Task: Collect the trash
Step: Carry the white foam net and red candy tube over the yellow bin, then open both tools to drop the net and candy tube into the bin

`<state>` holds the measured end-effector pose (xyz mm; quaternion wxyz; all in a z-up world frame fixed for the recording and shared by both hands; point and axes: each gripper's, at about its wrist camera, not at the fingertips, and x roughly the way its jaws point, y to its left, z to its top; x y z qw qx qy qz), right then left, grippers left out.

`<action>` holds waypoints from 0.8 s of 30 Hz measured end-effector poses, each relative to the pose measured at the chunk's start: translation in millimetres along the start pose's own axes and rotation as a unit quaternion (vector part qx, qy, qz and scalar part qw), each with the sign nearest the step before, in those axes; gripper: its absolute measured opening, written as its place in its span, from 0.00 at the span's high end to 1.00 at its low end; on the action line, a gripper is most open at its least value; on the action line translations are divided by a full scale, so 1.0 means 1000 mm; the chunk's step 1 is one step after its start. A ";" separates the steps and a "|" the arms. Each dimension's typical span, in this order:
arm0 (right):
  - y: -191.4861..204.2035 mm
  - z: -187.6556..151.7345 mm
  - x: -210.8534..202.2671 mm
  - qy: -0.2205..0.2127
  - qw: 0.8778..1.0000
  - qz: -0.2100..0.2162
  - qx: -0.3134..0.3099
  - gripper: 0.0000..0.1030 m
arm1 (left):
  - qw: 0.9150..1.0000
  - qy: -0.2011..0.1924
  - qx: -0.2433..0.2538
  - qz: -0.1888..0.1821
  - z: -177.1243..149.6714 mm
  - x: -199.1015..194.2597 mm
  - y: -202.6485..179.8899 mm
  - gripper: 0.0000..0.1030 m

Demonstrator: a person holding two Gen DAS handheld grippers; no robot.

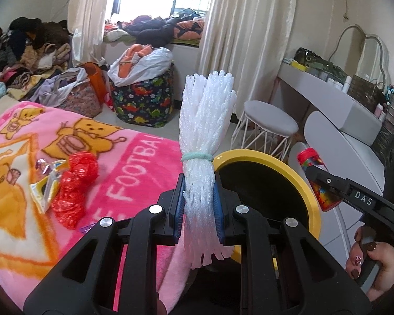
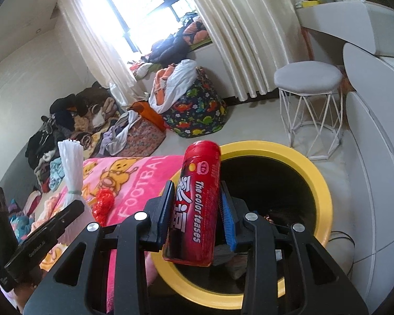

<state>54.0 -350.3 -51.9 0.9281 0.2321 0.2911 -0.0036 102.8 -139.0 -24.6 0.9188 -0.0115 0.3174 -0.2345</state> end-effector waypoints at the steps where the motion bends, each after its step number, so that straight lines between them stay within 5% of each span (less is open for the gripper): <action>1: -0.003 0.000 0.000 0.000 1.000 -0.002 0.004 0.73 | 1.000 0.002 0.002 -0.003 0.000 0.003 -0.003 0.87; 24: -0.057 -0.008 0.021 0.018 0.997 -0.036 0.067 0.73 | 0.993 0.084 0.063 -0.055 -0.020 0.084 -0.066 0.87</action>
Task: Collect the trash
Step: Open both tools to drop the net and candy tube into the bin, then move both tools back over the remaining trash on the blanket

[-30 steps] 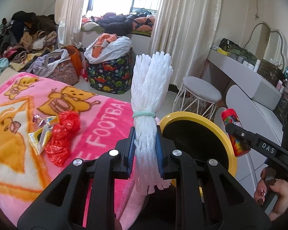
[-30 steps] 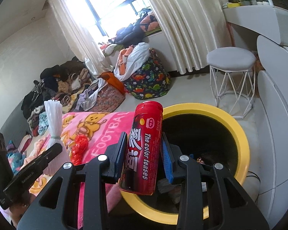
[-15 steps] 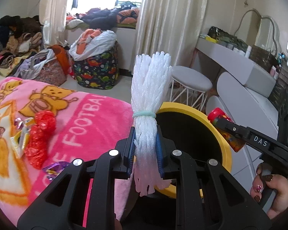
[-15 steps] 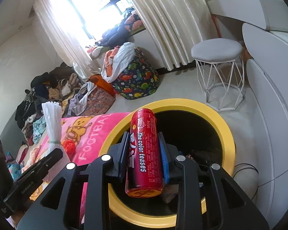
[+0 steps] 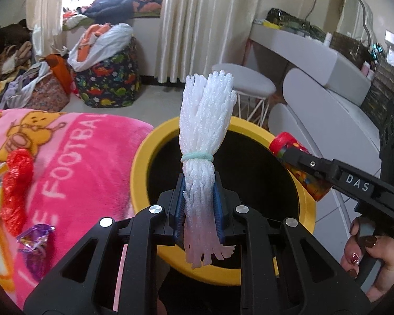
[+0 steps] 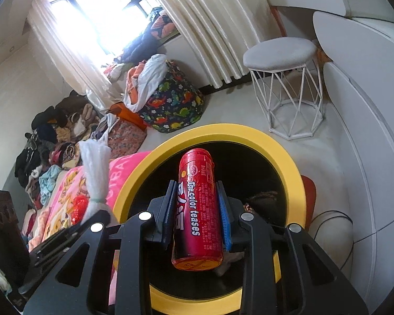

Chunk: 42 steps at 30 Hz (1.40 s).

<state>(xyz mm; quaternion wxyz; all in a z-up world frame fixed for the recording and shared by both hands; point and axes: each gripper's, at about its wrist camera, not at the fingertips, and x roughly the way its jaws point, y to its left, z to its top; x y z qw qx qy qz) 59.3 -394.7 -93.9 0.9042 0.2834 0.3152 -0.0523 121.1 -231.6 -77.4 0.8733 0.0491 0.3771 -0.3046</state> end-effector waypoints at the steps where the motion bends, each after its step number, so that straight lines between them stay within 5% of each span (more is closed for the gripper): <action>1: -0.002 0.000 0.000 0.001 1.000 -0.001 0.002 0.73 | 1.000 0.003 0.001 -0.002 0.000 0.003 -0.001 0.87; 13: -0.015 0.002 0.003 0.000 1.000 -0.001 0.028 0.70 | 0.999 0.032 0.009 -0.008 -0.002 0.031 -0.004 0.85; 16: -0.019 0.003 0.002 -0.004 0.999 -0.005 0.039 0.48 | 1.000 0.026 -0.001 -0.005 0.000 0.029 -0.002 0.60; 24: -0.013 0.000 0.003 -0.006 0.999 -0.023 0.026 0.39 | 1.000 -0.010 -0.018 0.010 0.002 0.011 0.007 0.10; 31: -0.003 0.000 0.000 -0.014 0.999 -0.034 0.009 0.26 | 0.998 -0.036 -0.033 0.031 0.002 -0.010 0.019 0.10; 42: 0.022 -0.002 -0.003 -0.026 0.999 -0.023 -0.026 0.22 | 0.995 -0.055 -0.048 0.066 -0.007 -0.036 0.050 0.10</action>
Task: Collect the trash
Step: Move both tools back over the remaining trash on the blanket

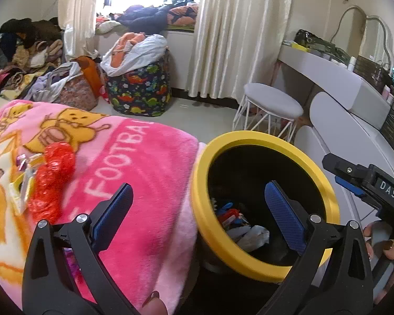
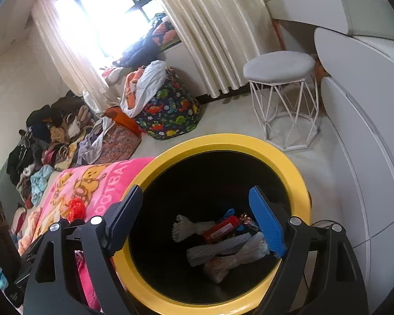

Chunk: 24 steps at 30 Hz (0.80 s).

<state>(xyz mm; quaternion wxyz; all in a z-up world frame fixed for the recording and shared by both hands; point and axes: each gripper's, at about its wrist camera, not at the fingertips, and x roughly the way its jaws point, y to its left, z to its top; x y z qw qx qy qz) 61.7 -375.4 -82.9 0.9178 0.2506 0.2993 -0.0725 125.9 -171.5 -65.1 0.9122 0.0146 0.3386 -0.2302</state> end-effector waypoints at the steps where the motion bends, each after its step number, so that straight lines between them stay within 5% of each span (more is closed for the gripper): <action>1: 0.003 0.000 0.000 -0.001 1.000 0.001 -0.004 0.22 | 1.000 -0.002 -0.001 0.000 -0.001 -0.002 0.003 0.10; 24: 0.094 -0.019 0.003 0.005 0.993 0.059 -0.100 0.21 | 0.996 -0.036 -0.052 0.058 -0.002 -0.037 0.081 0.10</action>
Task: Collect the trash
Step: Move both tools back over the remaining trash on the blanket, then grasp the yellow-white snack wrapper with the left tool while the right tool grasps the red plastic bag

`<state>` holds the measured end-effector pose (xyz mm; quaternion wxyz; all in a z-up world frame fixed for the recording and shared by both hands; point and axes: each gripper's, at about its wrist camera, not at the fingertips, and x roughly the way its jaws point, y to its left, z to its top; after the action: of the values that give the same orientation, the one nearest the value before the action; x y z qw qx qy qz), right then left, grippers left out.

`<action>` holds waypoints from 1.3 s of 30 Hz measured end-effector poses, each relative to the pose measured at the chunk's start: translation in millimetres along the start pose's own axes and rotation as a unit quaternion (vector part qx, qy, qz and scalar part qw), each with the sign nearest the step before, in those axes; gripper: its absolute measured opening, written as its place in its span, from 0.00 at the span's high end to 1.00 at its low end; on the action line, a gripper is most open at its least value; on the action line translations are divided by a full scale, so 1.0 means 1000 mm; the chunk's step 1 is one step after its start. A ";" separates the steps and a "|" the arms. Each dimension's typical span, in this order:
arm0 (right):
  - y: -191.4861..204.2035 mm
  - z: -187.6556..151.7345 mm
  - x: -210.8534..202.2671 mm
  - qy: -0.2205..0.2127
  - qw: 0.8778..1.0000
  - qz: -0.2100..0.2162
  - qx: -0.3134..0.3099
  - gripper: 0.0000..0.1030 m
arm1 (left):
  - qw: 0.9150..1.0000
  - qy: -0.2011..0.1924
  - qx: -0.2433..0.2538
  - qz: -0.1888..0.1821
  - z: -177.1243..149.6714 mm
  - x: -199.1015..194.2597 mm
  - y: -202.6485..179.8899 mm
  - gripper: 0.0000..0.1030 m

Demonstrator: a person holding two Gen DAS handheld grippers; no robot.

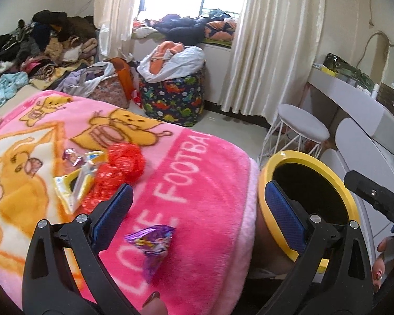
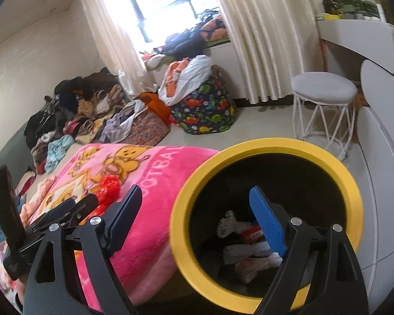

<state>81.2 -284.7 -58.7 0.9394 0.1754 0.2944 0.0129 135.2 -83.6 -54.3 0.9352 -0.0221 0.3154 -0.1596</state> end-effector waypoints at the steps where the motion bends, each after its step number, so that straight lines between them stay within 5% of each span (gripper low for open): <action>1: 0.004 0.000 0.002 0.002 1.000 0.004 -0.004 0.21 | 1.000 -0.001 -0.003 0.003 0.000 -0.001 0.004 0.10; 25: 0.109 -0.015 0.073 0.094 0.987 0.088 -0.094 0.21 | 0.989 0.012 -0.122 0.085 -0.017 -0.010 0.146 0.10; 33: 0.152 -0.018 0.125 0.153 0.972 0.121 -0.129 0.30 | 0.979 0.044 -0.192 0.045 -0.026 0.014 0.192 0.40; 39: 0.182 -0.028 0.172 0.208 0.958 0.139 -0.142 0.37 | 0.971 0.065 -0.229 0.000 -0.029 0.033 0.210 0.47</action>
<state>222.4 -83.1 -113.1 0.8617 0.0733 0.4509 0.2209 202.0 107.0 -126.5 0.8827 -0.2249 0.4039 -0.0843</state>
